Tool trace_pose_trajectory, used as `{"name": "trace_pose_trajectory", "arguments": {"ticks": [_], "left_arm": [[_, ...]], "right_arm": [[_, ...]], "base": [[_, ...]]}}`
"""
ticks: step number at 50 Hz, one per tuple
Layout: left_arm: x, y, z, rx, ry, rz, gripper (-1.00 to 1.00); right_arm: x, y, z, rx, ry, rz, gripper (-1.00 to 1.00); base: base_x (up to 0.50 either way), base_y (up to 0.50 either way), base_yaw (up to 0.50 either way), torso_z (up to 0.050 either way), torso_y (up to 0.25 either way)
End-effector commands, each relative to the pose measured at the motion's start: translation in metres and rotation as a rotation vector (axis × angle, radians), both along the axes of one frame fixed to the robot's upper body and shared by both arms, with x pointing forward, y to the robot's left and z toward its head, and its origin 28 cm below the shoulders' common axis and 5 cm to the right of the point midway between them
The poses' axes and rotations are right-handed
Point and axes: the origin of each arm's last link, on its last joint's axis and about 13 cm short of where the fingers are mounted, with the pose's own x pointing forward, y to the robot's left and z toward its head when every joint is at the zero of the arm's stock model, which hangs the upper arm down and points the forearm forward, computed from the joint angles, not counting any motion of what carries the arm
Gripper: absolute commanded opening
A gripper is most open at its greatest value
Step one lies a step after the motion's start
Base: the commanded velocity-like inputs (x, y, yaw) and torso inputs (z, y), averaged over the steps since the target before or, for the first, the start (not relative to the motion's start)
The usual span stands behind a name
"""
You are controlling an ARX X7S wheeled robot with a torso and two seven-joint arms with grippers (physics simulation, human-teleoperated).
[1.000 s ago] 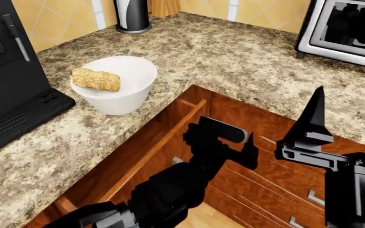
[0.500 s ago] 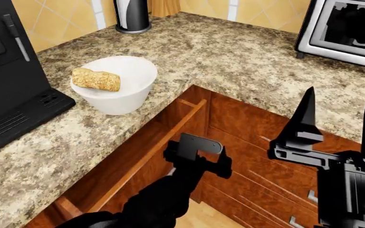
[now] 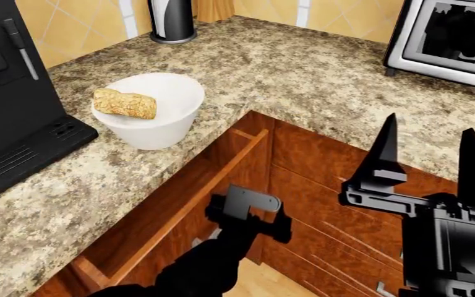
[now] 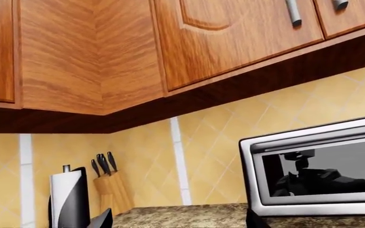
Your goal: Place the bar in the bowl and close the drawer.
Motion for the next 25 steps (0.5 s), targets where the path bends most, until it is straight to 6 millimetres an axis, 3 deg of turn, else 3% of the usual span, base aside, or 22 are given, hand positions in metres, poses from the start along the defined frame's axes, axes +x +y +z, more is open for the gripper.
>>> {"name": "trace_pose_trajectory", "arguments": {"ticks": [1, 25], "left_arm": [[0.001, 0.011, -0.010, -0.002, 0.050, 0.119, 1.00], [0.010, 0.033, -0.016, -0.018, 0.058, 0.462, 1.00]], "right_arm": [[0.001, 0.001, -0.001, -0.004, 0.003, 0.009, 1.00], [0.003, 0.002, -0.001, -0.009, 0.009, 0.015, 1.00]], "base": [[0.00, 0.00, 0.00, 0.000, 0.000], [0.00, 0.00, 0.00, 0.000, 0.000]]}}
